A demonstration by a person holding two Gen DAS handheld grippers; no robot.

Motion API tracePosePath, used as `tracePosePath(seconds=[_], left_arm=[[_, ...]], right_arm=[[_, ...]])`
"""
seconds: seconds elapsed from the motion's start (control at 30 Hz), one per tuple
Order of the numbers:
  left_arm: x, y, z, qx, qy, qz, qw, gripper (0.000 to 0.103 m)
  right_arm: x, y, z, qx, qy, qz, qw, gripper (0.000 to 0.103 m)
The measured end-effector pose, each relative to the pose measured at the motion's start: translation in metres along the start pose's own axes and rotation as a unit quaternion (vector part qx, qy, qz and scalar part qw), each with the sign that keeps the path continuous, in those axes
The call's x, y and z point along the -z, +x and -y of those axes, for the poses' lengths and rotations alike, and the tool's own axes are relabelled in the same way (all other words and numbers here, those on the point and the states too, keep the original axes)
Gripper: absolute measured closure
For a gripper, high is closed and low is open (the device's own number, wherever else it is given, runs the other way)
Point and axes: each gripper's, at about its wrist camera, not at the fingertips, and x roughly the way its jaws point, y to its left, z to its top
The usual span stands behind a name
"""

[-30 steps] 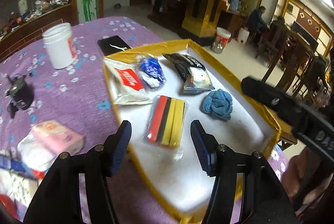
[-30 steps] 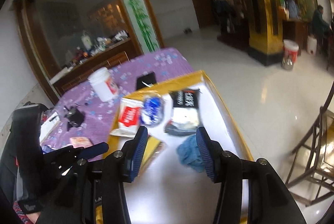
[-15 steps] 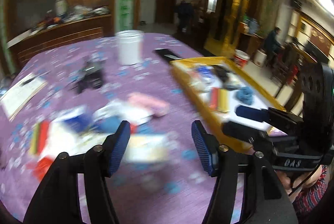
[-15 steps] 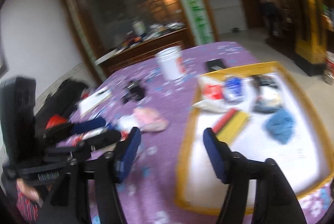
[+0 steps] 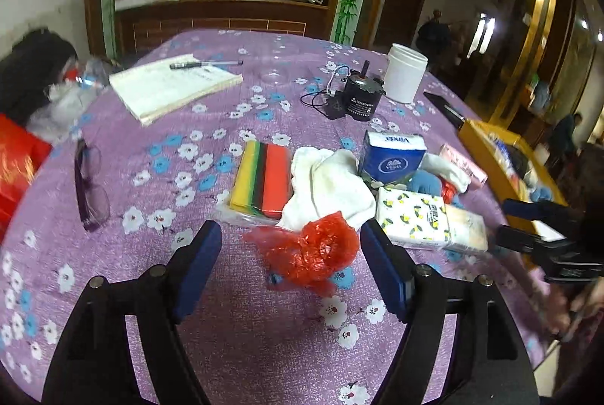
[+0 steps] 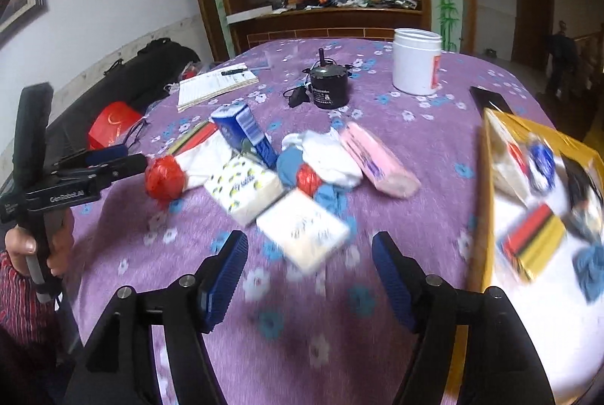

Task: Organize soft objects
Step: 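Grasp the red plastic bag with left while right grasps the white Face tissue pack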

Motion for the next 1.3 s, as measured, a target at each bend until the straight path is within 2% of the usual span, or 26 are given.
tracePosePath(seconds=[0.17,0.27,0.33,0.37,0.43,0.47,0.57,0.6,0.63,0.7,0.73,0.9,1.1,1.3], left_arm=[[0.002,0.003,-0.001,-0.003,0.02,-0.008,0.9998,0.027],[0.004,0.006,0.005,0.013,0.056,-0.019,0.9982,0.027],[0.005,0.01,0.01,0.005,0.076,-0.026,0.9968,0.027],[0.006,0.013,0.013,-0.002,0.085,-0.03,0.9959,0.027],[0.008,0.02,0.02,-0.012,0.1,-0.037,0.9942,0.027],[0.009,0.023,0.022,-0.015,0.105,-0.039,0.9937,0.027],[0.01,0.033,0.029,-0.027,0.114,-0.048,0.992,0.027],[0.011,0.037,0.031,-0.041,0.117,-0.049,0.991,0.027],[0.012,0.041,0.035,-0.062,0.125,-0.052,0.9888,0.03],[0.016,0.048,0.043,-0.09,0.14,-0.066,0.9838,0.055],[0.018,0.049,0.046,-0.096,0.142,-0.068,0.9828,0.058],[0.027,0.028,0.063,-0.118,0.15,-0.024,0.9813,0.06],[0.032,0.002,0.104,-0.108,0.17,0.036,0.9788,0.06],[0.033,0.002,0.13,-0.119,0.175,0.057,0.9758,0.06]], right_arm=[[-0.017,0.044,0.002,-0.017,-0.005,-0.035,0.999,0.026],[-0.01,0.064,-0.003,-0.022,-0.019,-0.067,0.997,0.026],[-0.002,0.067,-0.014,-0.037,-0.043,-0.081,0.995,0.027],[0.001,0.066,-0.023,-0.035,-0.062,-0.085,0.994,0.029],[0.006,0.063,-0.036,-0.013,-0.09,-0.081,0.993,0.039],[0.008,0.063,-0.04,-0.004,-0.098,-0.082,0.992,0.051],[0.01,0.061,-0.04,-0.002,-0.087,-0.083,0.993,0.054],[0.011,0.059,-0.039,-0.005,-0.084,-0.081,0.993,0.055],[0.012,0.058,-0.038,-0.011,-0.08,-0.081,0.993,0.055],[0.012,0.056,-0.037,-0.016,-0.074,-0.082,0.994,0.056],[0.012,0.054,-0.036,-0.016,-0.07,-0.081,0.994,0.056],[0.013,0.051,-0.034,-0.02,-0.05,-0.07,0.996,0.056],[0.018,0.035,-0.028,-0.018,-0.013,-0.038,0.999,0.056],[0.02,0.02,-0.013,0.008,0.037,-0.001,0.999,0.056]])
